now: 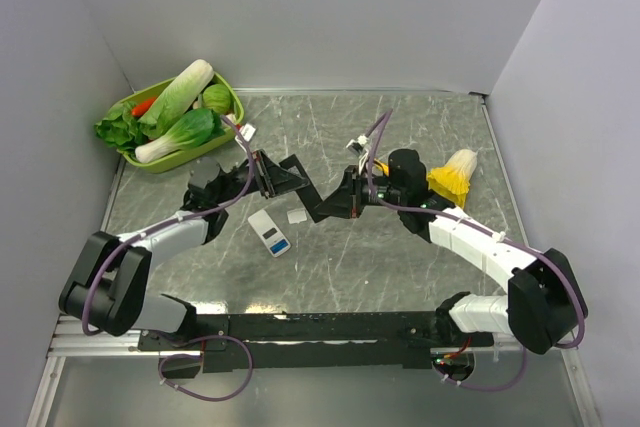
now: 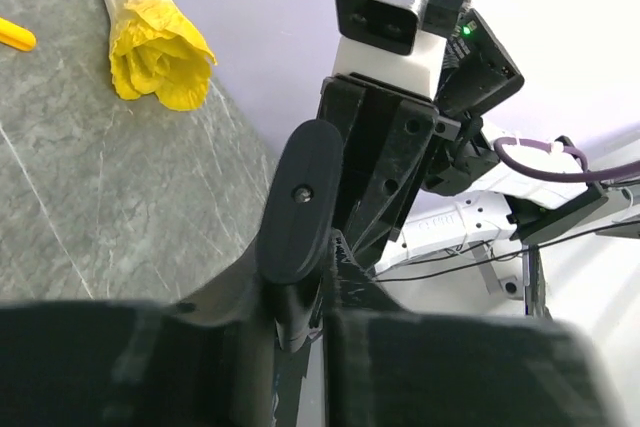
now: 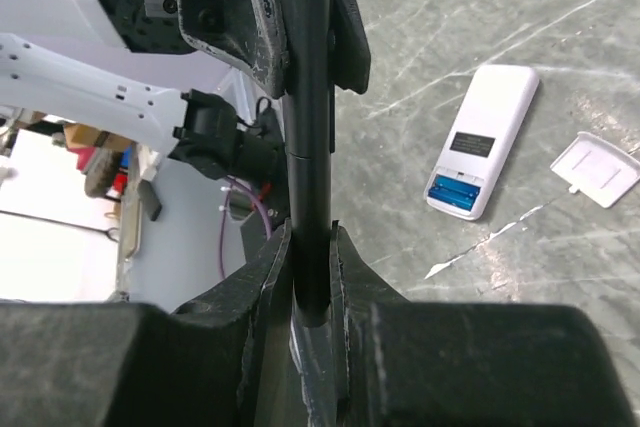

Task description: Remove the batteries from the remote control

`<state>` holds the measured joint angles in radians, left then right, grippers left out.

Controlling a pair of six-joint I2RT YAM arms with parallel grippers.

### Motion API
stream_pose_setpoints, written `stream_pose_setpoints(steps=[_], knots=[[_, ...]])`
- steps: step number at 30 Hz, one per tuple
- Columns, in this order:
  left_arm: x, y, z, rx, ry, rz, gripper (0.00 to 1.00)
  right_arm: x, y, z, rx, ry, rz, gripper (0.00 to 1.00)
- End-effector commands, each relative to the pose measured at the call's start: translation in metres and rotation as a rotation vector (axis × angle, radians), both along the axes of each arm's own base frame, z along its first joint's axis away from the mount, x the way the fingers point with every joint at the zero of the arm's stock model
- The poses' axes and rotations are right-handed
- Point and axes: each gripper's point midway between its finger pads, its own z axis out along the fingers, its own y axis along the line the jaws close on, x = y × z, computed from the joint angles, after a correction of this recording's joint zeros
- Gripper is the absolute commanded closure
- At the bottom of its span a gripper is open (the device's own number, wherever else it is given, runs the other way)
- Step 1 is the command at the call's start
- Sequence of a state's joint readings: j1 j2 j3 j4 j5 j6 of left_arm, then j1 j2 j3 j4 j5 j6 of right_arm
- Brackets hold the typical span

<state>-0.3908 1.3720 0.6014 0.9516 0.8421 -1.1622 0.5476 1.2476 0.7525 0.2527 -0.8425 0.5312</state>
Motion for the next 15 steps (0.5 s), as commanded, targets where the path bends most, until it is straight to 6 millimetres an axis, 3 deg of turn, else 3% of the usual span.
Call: stream_pose_setpoints(steps=[1, 4, 7, 15], knots=[[0.012, -0.001, 0.01, -0.003, -0.05, 0.037, 0.98, 0.018, -0.009, 0.006, 0.04, -0.014, -0.045, 0.77], [0.013, -0.002, 0.004, -0.013, -0.025, 0.027, 0.99, 0.02, -0.006, 0.008, 0.053, 0.018, -0.029, 0.52], [0.015, -0.005, -0.003, -0.015, -0.014, 0.017, 0.99, 0.025, -0.002, 0.01, 0.057, 0.031, -0.027, 0.41], [0.02, -0.008, -0.008, -0.02, -0.008, 0.006, 0.99, 0.041, 0.009, 0.005, 0.055, 0.089, -0.015, 0.34]])
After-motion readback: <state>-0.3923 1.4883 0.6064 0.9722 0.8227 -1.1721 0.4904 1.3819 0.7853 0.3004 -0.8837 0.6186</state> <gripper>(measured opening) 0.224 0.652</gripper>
